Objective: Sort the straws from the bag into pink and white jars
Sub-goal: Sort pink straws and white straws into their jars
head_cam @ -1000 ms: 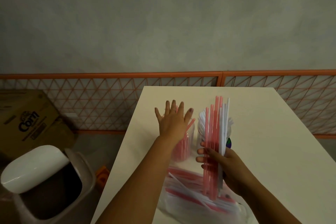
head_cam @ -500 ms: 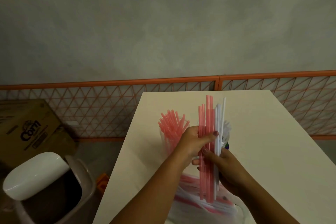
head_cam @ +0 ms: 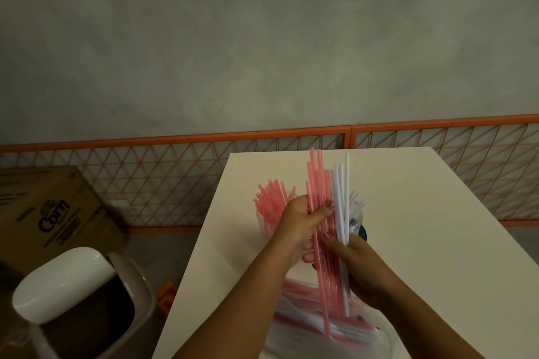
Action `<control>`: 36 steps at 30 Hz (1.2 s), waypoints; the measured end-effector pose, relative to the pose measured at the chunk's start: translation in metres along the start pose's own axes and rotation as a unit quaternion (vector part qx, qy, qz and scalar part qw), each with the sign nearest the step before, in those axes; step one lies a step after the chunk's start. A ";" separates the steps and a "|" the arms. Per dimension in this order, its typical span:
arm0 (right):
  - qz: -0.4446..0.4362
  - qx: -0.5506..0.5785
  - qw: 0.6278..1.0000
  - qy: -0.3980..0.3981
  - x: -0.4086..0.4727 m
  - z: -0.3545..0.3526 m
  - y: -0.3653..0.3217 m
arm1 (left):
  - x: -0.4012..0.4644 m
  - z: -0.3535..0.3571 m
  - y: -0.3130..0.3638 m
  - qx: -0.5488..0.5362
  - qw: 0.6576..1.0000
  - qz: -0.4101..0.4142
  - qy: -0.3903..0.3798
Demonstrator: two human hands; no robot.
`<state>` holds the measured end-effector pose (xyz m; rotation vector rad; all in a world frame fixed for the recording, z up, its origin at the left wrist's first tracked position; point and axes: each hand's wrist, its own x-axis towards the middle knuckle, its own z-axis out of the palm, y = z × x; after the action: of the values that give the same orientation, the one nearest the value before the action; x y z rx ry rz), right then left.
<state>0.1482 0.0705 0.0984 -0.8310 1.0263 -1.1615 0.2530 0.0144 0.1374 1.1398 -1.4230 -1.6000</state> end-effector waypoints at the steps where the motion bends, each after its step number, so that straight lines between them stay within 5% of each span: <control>1: 0.000 0.005 1.000 -0.008 -0.001 0.000 0.000 | 0.001 -0.002 0.001 -0.008 1.000 0.000 0.009; 15: -0.001 -0.038 0.998 -0.042 -0.011 -0.020 -0.003 | 0.052 -0.040 0.052 -0.138 0.962 0.145 0.185; 23: -0.016 -0.029 0.999 0.013 -0.004 -0.024 -0.003 | 0.061 -0.049 0.051 0.059 0.902 0.334 0.268; 30: -0.031 0.048 0.996 0.063 0.008 -0.025 -0.004 | 0.066 -0.047 0.010 0.128 0.912 0.296 0.254; 36: -0.101 0.070 0.990 0.071 0.019 -0.034 -0.018 | 0.059 -0.049 0.016 0.062 0.891 0.333 0.301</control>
<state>0.1119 0.0476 0.0999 -0.7604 0.9791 -1.4651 0.2758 -0.0604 0.1435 0.9450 -1.2895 -0.6062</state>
